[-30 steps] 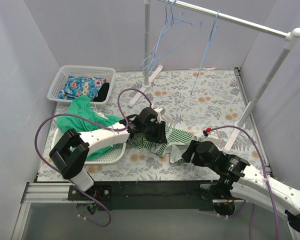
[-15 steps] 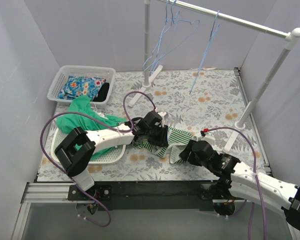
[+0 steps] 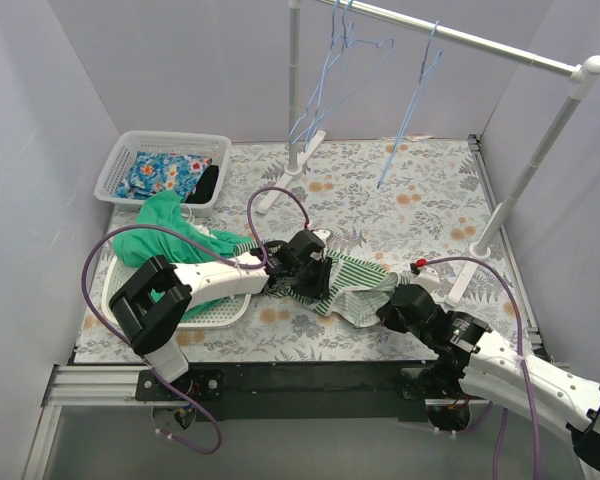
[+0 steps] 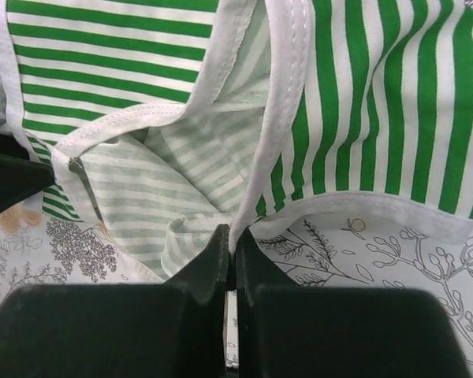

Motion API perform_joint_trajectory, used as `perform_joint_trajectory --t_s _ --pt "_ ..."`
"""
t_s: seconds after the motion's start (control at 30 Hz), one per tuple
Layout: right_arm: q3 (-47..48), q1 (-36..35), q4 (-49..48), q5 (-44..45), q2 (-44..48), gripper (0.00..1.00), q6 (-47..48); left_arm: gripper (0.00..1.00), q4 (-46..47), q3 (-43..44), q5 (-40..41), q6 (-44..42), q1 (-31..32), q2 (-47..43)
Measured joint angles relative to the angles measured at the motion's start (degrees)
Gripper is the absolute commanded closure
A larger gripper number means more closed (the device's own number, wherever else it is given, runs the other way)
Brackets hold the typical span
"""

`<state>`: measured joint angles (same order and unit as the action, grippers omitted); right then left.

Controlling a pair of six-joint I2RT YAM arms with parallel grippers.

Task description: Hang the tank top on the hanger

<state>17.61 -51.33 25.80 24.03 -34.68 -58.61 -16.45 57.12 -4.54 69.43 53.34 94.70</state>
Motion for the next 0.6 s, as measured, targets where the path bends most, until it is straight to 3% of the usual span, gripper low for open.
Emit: perform_joint_trajectory --t_s 0.1,0.23,0.43,0.6 --pt "1.3 0.0 2.4 0.8 0.2 0.99 0.8 0.78 0.2 -0.1 -1.3 -0.1 0.2 -0.1" --pt "5.7 0.0 5.5 3.0 -0.3 0.99 3.2 1.00 0.8 -0.1 -5.1 0.0 0.7 -1.1" --pt "14.4 0.1 8.6 7.1 -2.8 0.99 8.6 1.00 1.5 -0.1 -10.4 0.5 0.8 -5.2" --pt "22.0 0.3 12.8 11.9 -6.4 0.99 12.7 1.00 -1.7 2.4 -7.6 1.0 0.8 -13.2"
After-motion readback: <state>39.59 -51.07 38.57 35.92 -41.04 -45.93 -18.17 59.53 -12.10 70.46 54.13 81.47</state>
